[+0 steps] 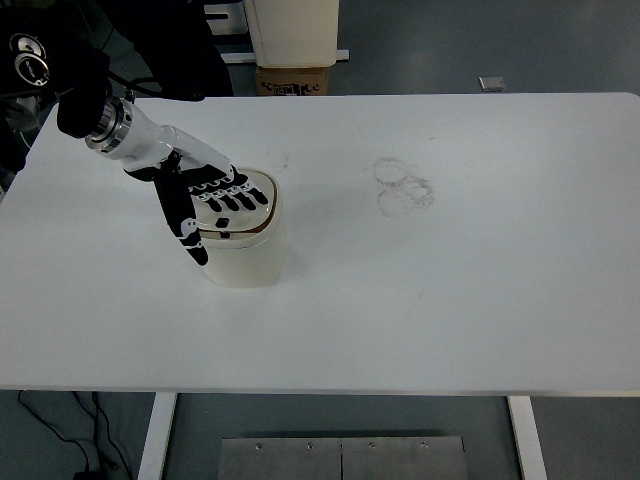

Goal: Close trash bin

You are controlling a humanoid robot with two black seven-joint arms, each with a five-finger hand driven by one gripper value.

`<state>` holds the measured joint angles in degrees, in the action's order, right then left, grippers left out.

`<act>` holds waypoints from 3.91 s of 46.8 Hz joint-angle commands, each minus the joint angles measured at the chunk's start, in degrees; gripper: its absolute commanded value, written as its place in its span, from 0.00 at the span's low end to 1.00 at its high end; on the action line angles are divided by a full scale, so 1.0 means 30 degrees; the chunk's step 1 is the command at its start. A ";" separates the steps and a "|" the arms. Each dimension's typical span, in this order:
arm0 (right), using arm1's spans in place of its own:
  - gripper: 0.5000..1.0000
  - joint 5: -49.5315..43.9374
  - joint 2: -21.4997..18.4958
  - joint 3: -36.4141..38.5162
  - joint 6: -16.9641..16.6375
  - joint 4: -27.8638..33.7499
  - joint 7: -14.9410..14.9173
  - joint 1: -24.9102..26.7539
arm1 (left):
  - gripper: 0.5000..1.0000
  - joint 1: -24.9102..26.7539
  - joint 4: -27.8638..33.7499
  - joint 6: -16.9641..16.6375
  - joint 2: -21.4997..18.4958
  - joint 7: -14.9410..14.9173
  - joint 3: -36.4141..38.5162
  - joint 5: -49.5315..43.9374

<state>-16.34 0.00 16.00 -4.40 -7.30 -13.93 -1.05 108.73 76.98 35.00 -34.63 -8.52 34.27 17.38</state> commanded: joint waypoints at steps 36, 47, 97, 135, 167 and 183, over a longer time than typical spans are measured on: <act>0.98 -0.0003 0.0000 0.0000 0.0000 0.0000 -0.0015 0.0000 | 1.00 -0.0236 0.0063 0.0000 0.0526 -0.0002 0.0206 -0.0021; 0.98 -0.0003 0.0000 0.0000 0.0000 0.0000 0.0014 0.0000 | 1.00 0.0027 -0.0054 0.0000 0.0380 -0.0002 0.0148 -0.0080; 0.98 -0.0003 0.0000 0.0000 0.0000 0.0000 0.0014 0.0000 | 1.00 -0.2343 -0.7084 0.0000 -0.1289 0.0262 -0.2281 -0.7140; 0.98 -0.0003 0.0000 0.0000 0.0000 0.0000 -0.0015 0.0000 | 1.00 -1.3066 -1.2709 0.0000 -0.3048 0.1873 -1.6197 -0.9716; 0.98 -0.0003 0.0000 0.0000 0.0000 0.0000 0.0014 0.0000 | 1.00 -1.7989 -1.5845 -0.1295 -0.2755 0.3807 -2.0300 -1.4200; 0.98 -0.0003 0.0000 0.0000 0.0000 0.0000 -0.0015 0.0000 | 1.00 -1.9044 -1.7485 -0.1940 -0.1466 0.3836 -2.2410 -1.5020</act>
<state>-16.35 0.00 15.99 -4.39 -7.30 -13.90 -1.06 52.03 25.38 29.70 -39.32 2.94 -32.32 -27.39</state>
